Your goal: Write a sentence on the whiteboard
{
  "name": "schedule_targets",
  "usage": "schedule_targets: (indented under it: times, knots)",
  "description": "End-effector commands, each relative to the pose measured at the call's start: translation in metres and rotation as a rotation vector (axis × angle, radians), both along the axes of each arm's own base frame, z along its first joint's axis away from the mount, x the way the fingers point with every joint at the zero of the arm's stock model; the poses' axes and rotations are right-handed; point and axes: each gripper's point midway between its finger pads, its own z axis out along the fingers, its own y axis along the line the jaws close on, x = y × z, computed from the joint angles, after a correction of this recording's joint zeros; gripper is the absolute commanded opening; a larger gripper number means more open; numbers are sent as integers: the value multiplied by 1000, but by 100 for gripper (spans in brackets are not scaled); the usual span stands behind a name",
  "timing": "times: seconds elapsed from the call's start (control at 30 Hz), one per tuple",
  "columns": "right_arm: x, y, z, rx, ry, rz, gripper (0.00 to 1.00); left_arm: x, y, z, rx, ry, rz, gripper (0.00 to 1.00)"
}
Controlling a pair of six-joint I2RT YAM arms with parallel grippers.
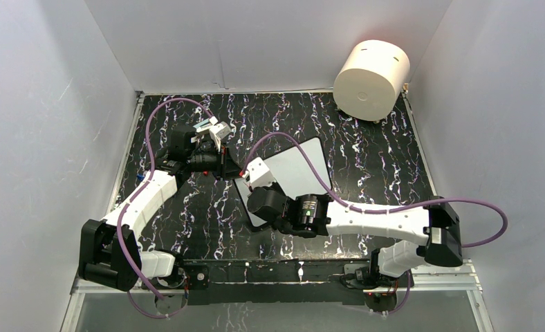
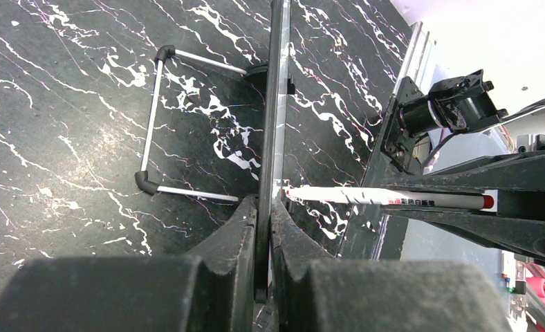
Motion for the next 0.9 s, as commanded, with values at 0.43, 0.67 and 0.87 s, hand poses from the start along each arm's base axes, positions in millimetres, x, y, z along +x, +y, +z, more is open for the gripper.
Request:
schedule_targets:
  times: [0.43,0.67,0.87]
  knots:
    - [10,1,-5,9,-7,-52,0,-2,7,-24,86,65,41,0]
    - [11,-4,-8,-12,-5,-68,0,-2,7,-24,86,65,39,0]
    - [13,-11,-7,-24,-16,-97,0,-2,7,-23,86,65,40,0]
